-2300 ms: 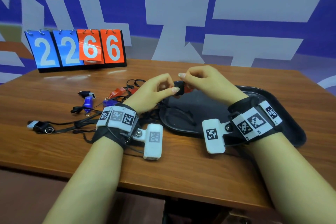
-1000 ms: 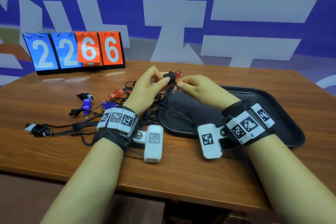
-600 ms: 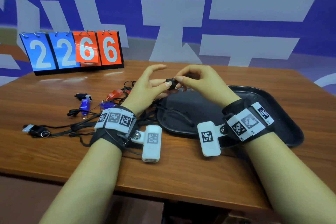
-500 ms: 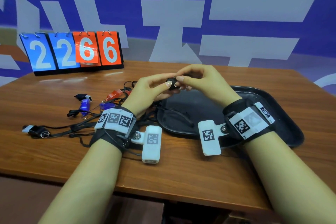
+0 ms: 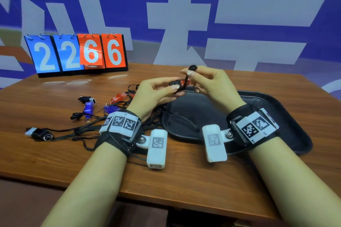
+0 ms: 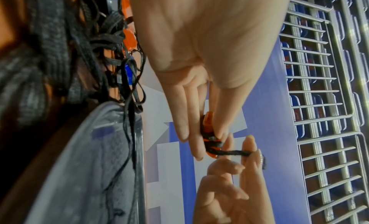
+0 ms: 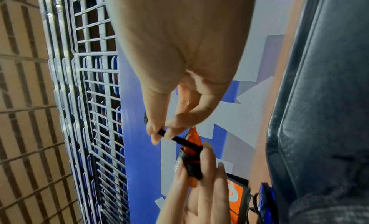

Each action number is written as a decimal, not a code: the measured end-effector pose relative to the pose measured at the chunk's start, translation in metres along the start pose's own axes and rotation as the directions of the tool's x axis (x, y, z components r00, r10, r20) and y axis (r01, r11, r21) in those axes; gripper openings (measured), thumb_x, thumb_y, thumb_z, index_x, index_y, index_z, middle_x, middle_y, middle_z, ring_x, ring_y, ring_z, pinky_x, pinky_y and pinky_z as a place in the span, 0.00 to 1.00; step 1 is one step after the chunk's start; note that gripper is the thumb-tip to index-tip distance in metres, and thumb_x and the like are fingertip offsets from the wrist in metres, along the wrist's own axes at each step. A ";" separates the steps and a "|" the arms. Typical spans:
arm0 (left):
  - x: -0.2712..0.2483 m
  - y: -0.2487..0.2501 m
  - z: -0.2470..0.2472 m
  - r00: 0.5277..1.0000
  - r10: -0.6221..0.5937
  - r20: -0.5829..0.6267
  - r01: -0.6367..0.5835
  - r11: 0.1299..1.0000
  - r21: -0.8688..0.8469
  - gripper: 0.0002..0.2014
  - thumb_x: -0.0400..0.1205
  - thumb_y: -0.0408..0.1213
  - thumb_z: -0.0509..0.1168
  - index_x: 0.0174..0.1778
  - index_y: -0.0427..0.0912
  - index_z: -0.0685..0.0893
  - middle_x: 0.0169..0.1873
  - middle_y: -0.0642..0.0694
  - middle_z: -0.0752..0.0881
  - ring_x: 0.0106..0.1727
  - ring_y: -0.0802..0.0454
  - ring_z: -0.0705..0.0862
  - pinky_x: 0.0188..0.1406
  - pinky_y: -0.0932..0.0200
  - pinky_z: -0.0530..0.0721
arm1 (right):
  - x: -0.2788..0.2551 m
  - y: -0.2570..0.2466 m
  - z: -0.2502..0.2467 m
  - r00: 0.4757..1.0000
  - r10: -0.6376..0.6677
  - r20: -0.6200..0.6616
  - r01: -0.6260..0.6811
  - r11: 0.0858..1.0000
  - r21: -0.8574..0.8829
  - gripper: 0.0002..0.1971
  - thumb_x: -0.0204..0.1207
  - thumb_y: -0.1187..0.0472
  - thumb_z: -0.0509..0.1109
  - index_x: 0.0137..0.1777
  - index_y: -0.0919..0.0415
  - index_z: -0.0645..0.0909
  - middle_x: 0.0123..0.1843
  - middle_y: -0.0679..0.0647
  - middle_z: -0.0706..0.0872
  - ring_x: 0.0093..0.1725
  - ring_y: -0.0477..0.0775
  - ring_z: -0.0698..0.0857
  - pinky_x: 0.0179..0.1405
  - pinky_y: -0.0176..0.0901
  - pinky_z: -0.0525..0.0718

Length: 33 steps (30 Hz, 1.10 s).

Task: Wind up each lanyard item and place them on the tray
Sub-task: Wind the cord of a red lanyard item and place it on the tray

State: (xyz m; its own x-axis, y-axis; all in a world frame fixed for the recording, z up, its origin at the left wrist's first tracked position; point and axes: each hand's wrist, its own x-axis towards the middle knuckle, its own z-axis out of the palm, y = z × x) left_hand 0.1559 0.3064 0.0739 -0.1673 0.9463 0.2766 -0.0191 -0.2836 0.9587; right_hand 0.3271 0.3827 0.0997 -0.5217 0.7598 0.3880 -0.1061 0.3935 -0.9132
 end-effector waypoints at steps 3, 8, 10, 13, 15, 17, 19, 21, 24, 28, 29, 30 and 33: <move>0.001 -0.002 0.000 1.000 0.009 0.002 -0.009 1.000 0.024 0.15 0.82 0.27 0.68 0.65 0.38 0.86 0.52 0.39 0.92 0.53 0.43 0.92 0.55 0.57 0.89 | 0.000 0.001 0.002 0.998 0.060 0.004 -0.059 0.977 0.206 0.09 0.81 0.68 0.69 0.58 0.62 0.87 0.45 0.55 0.91 0.34 0.45 0.83 0.38 0.32 0.83; 0.002 -0.002 0.000 0.999 0.035 -0.023 -0.034 0.999 0.033 0.14 0.83 0.26 0.68 0.63 0.37 0.86 0.50 0.39 0.93 0.51 0.44 0.92 0.55 0.56 0.89 | 0.004 0.002 -0.003 0.982 0.039 -0.184 -0.011 0.989 0.149 0.12 0.75 0.69 0.76 0.51 0.60 0.77 0.36 0.60 0.89 0.28 0.49 0.84 0.31 0.36 0.84; 0.003 -0.002 0.000 0.999 0.045 -0.024 -0.044 0.998 0.035 0.14 0.82 0.25 0.68 0.63 0.37 0.86 0.50 0.39 0.93 0.51 0.44 0.93 0.53 0.58 0.90 | 0.003 0.001 -0.005 0.976 -0.037 -0.213 0.040 0.999 0.006 0.08 0.75 0.69 0.76 0.49 0.63 0.80 0.36 0.59 0.88 0.27 0.47 0.83 0.29 0.36 0.82; 0.003 -0.003 -0.002 0.999 0.052 -0.016 -0.051 0.997 0.062 0.15 0.82 0.25 0.68 0.65 0.34 0.85 0.52 0.39 0.92 0.52 0.44 0.92 0.53 0.59 0.89 | 0.002 -0.002 -0.005 0.975 -0.136 -0.175 0.095 0.970 -0.222 0.03 0.76 0.68 0.76 0.47 0.64 0.89 0.38 0.55 0.91 0.29 0.44 0.83 0.30 0.37 0.84; 0.003 -0.004 -0.003 0.998 0.058 -0.011 -0.056 0.994 0.090 0.15 0.82 0.24 0.68 0.65 0.33 0.85 0.52 0.39 0.92 0.52 0.44 0.92 0.52 0.60 0.89 | 0.002 -0.002 -0.005 0.981 -0.162 -0.107 0.111 0.920 -0.376 0.04 0.76 0.67 0.75 0.48 0.61 0.91 0.43 0.50 0.92 0.31 0.39 0.84 0.31 0.34 0.85; 0.003 -0.004 -0.003 0.997 0.075 -0.005 -0.074 0.988 0.133 0.15 0.81 0.22 0.69 0.65 0.32 0.85 0.52 0.38 0.92 0.51 0.45 0.93 0.51 0.63 0.88 | 0.002 -0.002 -0.004 0.985 -0.173 -0.013 0.139 0.834 -0.534 0.06 0.76 0.64 0.76 0.49 0.56 0.92 0.45 0.45 0.91 0.34 0.38 0.85 0.34 0.30 0.84; 0.003 -0.003 -0.003 0.995 0.099 -0.004 -0.096 0.977 0.190 0.15 0.80 0.22 0.69 0.63 0.32 0.86 0.51 0.42 0.92 0.49 0.50 0.93 0.49 0.66 0.87 | 0.003 -0.002 -0.002 0.984 -0.164 0.071 0.171 0.747 -0.643 0.07 0.75 0.62 0.77 0.51 0.52 0.92 0.44 0.43 0.89 0.38 0.39 0.84 0.40 0.26 0.81; 0.003 -0.002 -0.004 0.993 0.121 0.004 -0.119 0.965 0.235 0.15 0.80 0.23 0.70 0.63 0.33 0.87 0.52 0.45 0.92 0.49 0.53 0.93 0.50 0.67 0.86 | 0.003 -0.004 -0.001 0.981 -0.165 0.107 0.192 0.693 -0.694 0.08 0.75 0.61 0.77 0.52 0.51 0.92 0.42 0.43 0.86 0.38 0.39 0.82 0.41 0.23 0.76; 0.002 -0.001 -0.005 0.991 0.135 0.022 -0.136 0.961 0.241 0.15 0.80 0.25 0.71 0.63 0.34 0.87 0.53 0.43 0.92 0.51 0.48 0.93 0.55 0.61 0.87 | 0.002 -0.008 -0.001 0.975 -0.196 0.107 0.212 0.657 -0.723 0.08 0.75 0.63 0.76 0.52 0.53 0.92 0.41 0.44 0.85 0.38 0.41 0.81 0.43 0.28 0.78; 0.001 0.002 -0.005 0.987 0.159 0.025 -0.161 0.953 0.257 0.14 0.81 0.27 0.70 0.62 0.37 0.87 0.53 0.45 0.92 0.50 0.49 0.93 0.54 0.61 0.87 | 0.001 -0.009 -0.001 0.967 -0.223 0.121 0.239 0.638 -0.732 0.09 0.75 0.65 0.75 0.50 0.53 0.93 0.42 0.45 0.88 0.39 0.40 0.83 0.43 0.24 0.79; 0.001 0.002 -0.005 0.987 0.158 0.028 -0.160 0.957 0.243 0.13 0.81 0.27 0.70 0.62 0.36 0.87 0.53 0.44 0.92 0.50 0.47 0.93 0.54 0.61 0.88 | 0.001 -0.009 -0.002 0.965 -0.232 0.123 0.246 0.631 -0.736 0.09 0.75 0.65 0.74 0.50 0.53 0.93 0.42 0.45 0.88 0.39 0.40 0.83 0.43 0.22 0.78; 0.001 0.002 -0.005 0.988 0.154 0.030 -0.157 0.960 0.232 0.13 0.81 0.27 0.70 0.62 0.35 0.87 0.53 0.43 0.92 0.50 0.46 0.93 0.53 0.60 0.88 | 0.001 -0.009 -0.002 0.963 -0.239 0.124 0.250 0.624 -0.740 0.08 0.75 0.65 0.74 0.50 0.53 0.93 0.42 0.45 0.88 0.39 0.40 0.83 0.43 0.21 0.77; 0.000 0.002 -0.003 0.990 0.136 0.033 -0.140 0.965 0.220 0.13 0.82 0.26 0.68 0.63 0.33 0.86 0.52 0.41 0.92 0.48 0.46 0.93 0.49 0.63 0.88 | 0.000 -0.009 -0.003 0.960 -0.256 0.116 0.257 0.630 -0.733 0.06 0.73 0.64 0.75 0.46 0.55 0.93 0.41 0.46 0.90 0.37 0.39 0.84 0.42 0.24 0.80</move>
State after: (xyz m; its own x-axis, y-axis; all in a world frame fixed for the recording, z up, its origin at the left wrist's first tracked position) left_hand 0.1525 0.3055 0.0760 -0.1359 0.9035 0.4065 0.2222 -0.3720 0.9012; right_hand 0.3306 0.3810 0.1079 -0.5720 0.5678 0.5919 0.4191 0.8227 -0.3842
